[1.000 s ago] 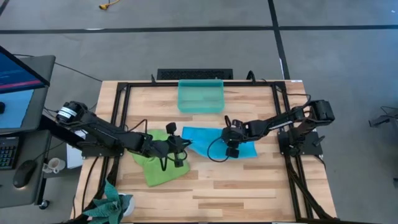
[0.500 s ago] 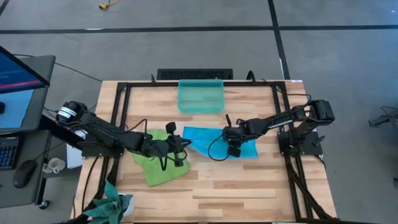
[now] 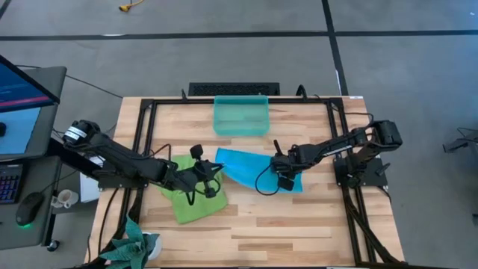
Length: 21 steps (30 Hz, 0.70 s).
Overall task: Roll microfiber towels into tight, uniform cylinder then place into a basket
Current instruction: Fold the blue microfiber cloth
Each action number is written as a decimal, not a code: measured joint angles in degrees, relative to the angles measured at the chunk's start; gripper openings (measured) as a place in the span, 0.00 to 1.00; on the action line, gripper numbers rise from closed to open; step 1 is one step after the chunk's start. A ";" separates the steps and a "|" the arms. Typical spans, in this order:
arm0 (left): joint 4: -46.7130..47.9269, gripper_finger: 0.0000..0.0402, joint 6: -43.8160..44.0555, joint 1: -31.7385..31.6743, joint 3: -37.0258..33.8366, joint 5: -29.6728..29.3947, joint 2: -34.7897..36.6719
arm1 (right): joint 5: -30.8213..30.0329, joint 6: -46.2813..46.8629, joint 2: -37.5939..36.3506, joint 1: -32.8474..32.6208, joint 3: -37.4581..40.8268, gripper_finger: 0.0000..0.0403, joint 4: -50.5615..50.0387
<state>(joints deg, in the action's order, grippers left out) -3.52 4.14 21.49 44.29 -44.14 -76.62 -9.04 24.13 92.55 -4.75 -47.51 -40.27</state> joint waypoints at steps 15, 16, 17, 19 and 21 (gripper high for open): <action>0.19 0.00 0.15 0.81 0.00 -0.11 0.35 | -0.02 6.07 0.00 -3.28 0.01 0.29 -6.91; 0.19 0.00 0.15 0.81 0.00 -0.08 0.35 | -0.04 6.35 0.00 -3.66 0.01 0.29 -7.11; 0.19 0.00 0.15 0.81 0.00 -0.08 0.35 | -0.12 6.72 0.00 -3.98 0.01 0.29 -7.52; 0.19 0.00 0.15 0.81 0.00 -0.08 0.35 | -0.17 7.83 0.00 -4.50 0.01 0.29 -8.82; 0.19 0.00 0.15 0.81 0.00 -0.08 0.35 | -0.20 9.42 0.00 -4.92 0.01 0.29 -10.46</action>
<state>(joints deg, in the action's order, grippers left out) -3.33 4.29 22.31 44.29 -44.23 -76.27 -9.23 33.55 92.55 -9.68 -47.51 -50.73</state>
